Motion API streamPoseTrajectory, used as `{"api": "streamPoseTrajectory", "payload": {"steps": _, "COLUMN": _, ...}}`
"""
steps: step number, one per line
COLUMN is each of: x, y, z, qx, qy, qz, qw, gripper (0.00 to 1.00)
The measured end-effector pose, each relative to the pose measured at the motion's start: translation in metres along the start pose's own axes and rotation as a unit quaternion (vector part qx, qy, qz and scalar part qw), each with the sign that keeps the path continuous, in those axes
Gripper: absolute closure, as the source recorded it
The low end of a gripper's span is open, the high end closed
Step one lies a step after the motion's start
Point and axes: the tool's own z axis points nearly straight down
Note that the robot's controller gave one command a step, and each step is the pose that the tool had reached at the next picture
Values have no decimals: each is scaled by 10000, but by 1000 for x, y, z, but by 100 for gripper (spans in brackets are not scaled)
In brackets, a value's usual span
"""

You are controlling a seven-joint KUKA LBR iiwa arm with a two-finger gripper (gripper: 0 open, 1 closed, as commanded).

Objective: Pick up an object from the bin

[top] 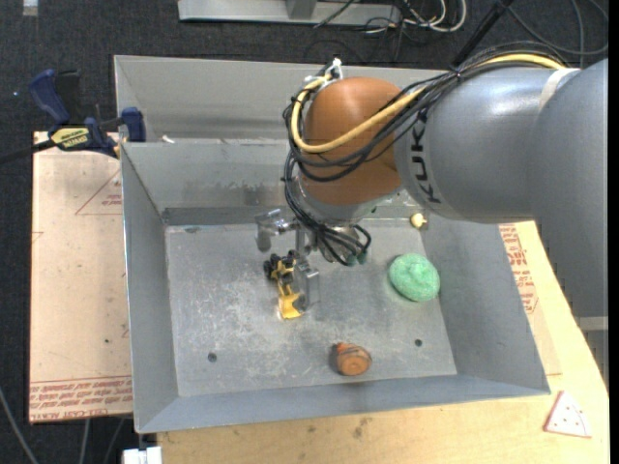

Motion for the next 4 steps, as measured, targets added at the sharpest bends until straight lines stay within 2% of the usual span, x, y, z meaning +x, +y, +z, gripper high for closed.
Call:
{"api": "streamPoseTrajectory", "payload": {"steps": 1, "x": -6, "y": -17, "z": 28, "qx": -7, "qy": 26, "qz": -335, "qw": 9994, "gripper": 0}}
{"api": "streamPoseTrajectory", "payload": {"steps": 2, "x": -10, "y": -23, "z": 35, "qx": -5, "qy": 13, "qz": 157, "qw": 9999, "gripper": 0}}
{"api": "streamPoseTrajectory", "payload": {"steps": 3, "x": -26, "y": -27, "z": 69, "qx": -7, "qy": 12, "qz": -1662, "qw": 9861, "gripper": 100}}
{"api": "streamPoseTrajectory", "payload": {"steps": 4, "x": -26, "y": -26, "z": 69, "qx": -9, "qy": 9, "qz": -1662, "qw": 9861, "gripper": 100}}
